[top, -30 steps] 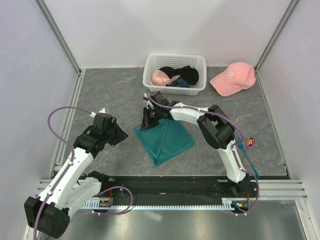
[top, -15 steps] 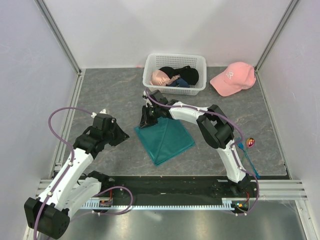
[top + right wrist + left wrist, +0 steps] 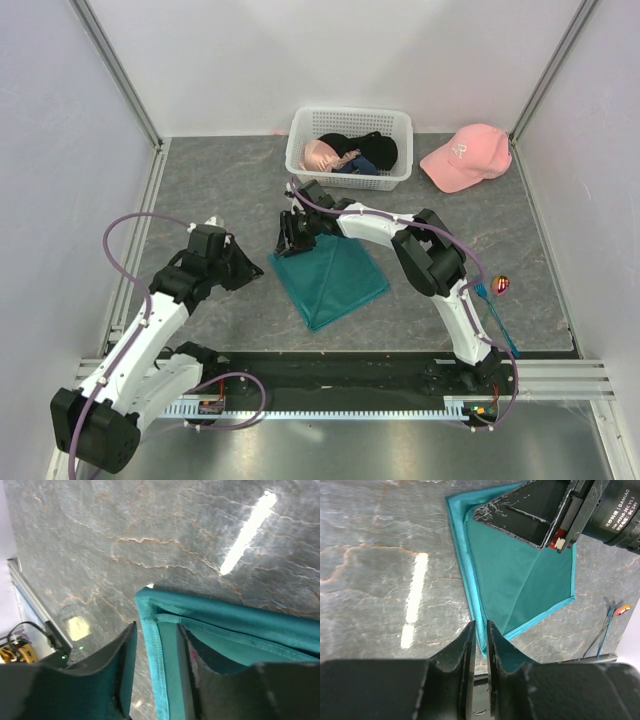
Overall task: Fold the napkin into a case and place the utensils inside
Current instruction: Fold the top corner of the square-folded napkin at the center of the board, then smooth out the upper triangle-folded napkin at the center of the board.
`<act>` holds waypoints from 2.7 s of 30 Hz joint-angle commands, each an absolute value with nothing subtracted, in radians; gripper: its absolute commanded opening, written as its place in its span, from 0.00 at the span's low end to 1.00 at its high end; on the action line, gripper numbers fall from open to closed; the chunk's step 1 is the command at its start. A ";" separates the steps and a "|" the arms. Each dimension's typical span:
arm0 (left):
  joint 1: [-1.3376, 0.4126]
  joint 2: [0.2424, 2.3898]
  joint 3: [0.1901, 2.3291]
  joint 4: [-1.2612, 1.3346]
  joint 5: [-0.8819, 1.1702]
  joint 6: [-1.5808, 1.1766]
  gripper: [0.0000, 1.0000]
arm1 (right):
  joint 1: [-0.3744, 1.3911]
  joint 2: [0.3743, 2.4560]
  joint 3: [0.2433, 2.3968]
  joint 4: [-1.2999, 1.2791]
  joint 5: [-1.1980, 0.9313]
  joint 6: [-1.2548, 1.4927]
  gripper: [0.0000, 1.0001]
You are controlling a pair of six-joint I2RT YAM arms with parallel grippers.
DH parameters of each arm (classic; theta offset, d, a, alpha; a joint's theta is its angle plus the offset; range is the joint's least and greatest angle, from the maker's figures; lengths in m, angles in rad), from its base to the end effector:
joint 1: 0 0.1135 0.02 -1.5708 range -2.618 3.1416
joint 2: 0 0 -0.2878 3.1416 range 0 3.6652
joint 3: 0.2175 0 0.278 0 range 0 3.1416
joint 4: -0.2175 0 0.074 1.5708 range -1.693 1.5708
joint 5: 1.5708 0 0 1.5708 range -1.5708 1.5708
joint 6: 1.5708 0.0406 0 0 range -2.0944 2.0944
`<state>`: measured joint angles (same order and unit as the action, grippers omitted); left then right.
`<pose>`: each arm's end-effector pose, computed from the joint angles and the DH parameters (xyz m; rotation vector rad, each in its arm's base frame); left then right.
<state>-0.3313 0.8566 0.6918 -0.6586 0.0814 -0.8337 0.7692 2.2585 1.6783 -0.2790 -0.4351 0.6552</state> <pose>0.1757 -0.0639 0.2617 -0.5803 2.4211 -0.6217 0.3725 0.3844 0.1533 -0.3706 2.6497 1.0937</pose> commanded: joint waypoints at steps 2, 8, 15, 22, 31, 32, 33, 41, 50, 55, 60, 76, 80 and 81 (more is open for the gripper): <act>-0.328 0.974 0.680 -0.506 0.201 -0.778 0.22 | 0.740 2.152 1.675 -0.333 -0.387 0.601 0.49; -0.328 1.254 0.765 -0.371 0.262 -0.756 0.20 | 0.646 2.063 1.551 -0.333 -0.379 0.558 0.44; -0.327 1.494 0.867 -0.298 0.253 -0.739 0.14 | 0.560 2.057 1.494 -0.327 -0.382 0.509 0.17; -0.324 1.617 0.879 -0.261 0.239 -0.736 0.10 | 0.528 2.077 1.496 -0.325 -0.324 0.469 0.09; -0.321 1.654 0.877 -0.242 0.230 -0.739 0.08 | 0.526 2.118 1.517 -0.327 -0.207 0.393 0.08; -0.321 1.652 0.876 -0.242 0.226 -0.738 0.08 | 0.523 2.121 1.522 -0.325 -0.204 0.385 0.08; -0.319 1.652 0.877 -0.241 0.227 -0.738 0.08 | 0.525 2.128 1.525 -0.322 -0.201 0.377 0.08; -0.321 1.620 0.877 -0.248 0.249 -0.739 0.07 | 0.535 2.024 1.481 -0.324 -0.210 0.380 0.29; -0.321 1.624 0.896 -0.249 0.253 -0.742 0.08 | 0.664 1.824 1.309 -0.344 -0.287 0.458 0.45; -0.316 1.649 0.899 -0.249 0.238 -0.739 0.07 | 0.767 1.783 1.192 -0.261 -0.376 0.541 0.38; -0.308 1.658 0.887 -0.252 0.218 -0.736 0.07 | 0.831 1.741 1.102 -0.193 -0.411 0.586 0.21; -0.308 1.658 0.858 -0.239 0.209 -0.739 0.03 | 0.907 1.750 1.016 -0.112 -0.436 0.646 0.13; -0.310 1.664 0.861 -0.239 0.209 -0.739 0.03 | 0.916 1.758 0.963 -0.058 -0.457 0.675 0.12; -0.308 1.664 0.862 -0.239 0.210 -0.739 0.03 | 0.916 1.755 0.945 -0.054 -0.459 0.676 0.12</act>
